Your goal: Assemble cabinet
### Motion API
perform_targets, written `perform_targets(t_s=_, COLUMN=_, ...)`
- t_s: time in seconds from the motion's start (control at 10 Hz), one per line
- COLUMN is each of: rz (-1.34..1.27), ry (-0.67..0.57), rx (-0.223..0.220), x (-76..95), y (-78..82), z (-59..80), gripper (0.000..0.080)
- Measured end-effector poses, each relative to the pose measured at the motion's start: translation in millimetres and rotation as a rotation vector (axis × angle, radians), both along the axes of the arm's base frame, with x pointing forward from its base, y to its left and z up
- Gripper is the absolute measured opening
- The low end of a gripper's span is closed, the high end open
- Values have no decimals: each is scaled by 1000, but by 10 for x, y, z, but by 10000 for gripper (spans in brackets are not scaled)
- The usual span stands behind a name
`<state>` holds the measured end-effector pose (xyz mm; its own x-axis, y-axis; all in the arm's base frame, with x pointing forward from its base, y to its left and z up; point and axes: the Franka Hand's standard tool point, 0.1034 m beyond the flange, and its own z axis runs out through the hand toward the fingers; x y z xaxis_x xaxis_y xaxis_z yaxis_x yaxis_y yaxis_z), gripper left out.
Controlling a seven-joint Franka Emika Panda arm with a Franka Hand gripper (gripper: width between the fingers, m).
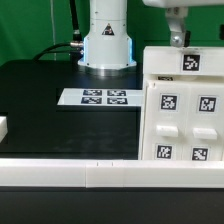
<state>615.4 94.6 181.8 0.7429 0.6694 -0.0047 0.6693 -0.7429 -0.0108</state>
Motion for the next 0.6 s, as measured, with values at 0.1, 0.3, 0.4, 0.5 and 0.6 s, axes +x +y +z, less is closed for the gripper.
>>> perform_targets(t_s=0.1, rz=91, ry=-14, rx=1, x=12, y=-5, z=-15, gripper=797)
perform_targets(t_s=0.3, rz=246, ry=-14, rx=-1, x=7, y=-41, z=-33, gripper=797)
perform_targets(t_s=0.4, rz=381, ry=-27, rx=-13, x=35, y=-61, z=-29, gripper=797)
perform_targets(t_s=0.5, rz=418, ry=-29, rx=-15, x=35, y=-44, z=-38, gripper=797)
perform_targets(t_s=0.6, rz=471, ry=-31, rx=-26, x=43, y=-43, z=-47, gripper=797)
